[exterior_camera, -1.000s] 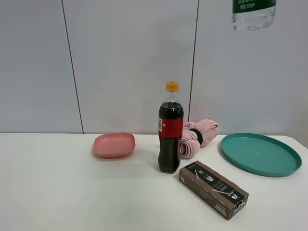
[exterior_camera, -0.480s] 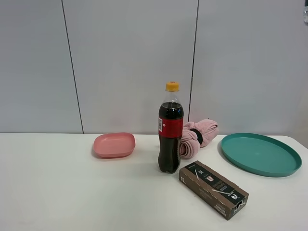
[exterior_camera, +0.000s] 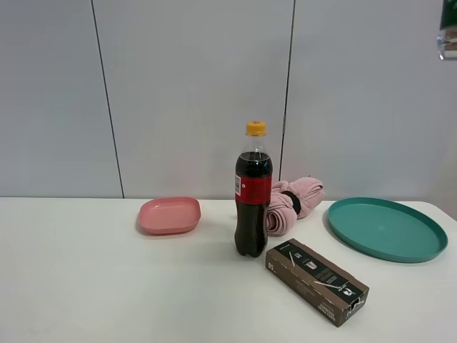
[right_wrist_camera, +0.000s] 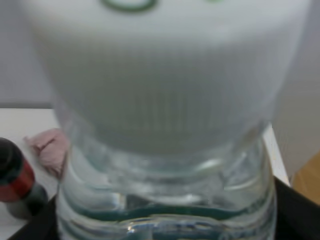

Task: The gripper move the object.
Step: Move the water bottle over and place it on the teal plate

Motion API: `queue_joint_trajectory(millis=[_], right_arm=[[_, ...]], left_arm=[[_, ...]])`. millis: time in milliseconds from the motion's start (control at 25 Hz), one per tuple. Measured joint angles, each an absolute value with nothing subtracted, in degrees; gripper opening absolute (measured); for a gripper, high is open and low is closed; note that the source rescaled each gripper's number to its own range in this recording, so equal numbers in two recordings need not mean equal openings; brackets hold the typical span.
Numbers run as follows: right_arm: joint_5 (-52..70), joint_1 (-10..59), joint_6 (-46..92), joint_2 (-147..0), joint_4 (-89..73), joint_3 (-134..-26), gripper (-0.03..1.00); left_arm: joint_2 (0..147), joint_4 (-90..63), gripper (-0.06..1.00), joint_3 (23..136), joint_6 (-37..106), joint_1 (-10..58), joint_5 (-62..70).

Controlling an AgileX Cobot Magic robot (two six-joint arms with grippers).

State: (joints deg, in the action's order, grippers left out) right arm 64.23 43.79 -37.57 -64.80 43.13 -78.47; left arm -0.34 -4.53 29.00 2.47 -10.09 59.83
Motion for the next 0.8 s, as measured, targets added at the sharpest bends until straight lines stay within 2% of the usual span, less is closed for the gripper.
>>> queue_joint_trajectory(millis=[360,800], right_arm=[[61.67,43.79,-36.13,-64.80,41.99,-78.47,0.00],[68.56,43.79,-35.08,-63.68,42.19,-78.47,0.00]], left_arm=[[-0.34,-4.53,1.00,29.00,2.47,-10.09,59.83],[-0.34,-4.53,1.00,29.00,2.47,-10.09,59.83]])
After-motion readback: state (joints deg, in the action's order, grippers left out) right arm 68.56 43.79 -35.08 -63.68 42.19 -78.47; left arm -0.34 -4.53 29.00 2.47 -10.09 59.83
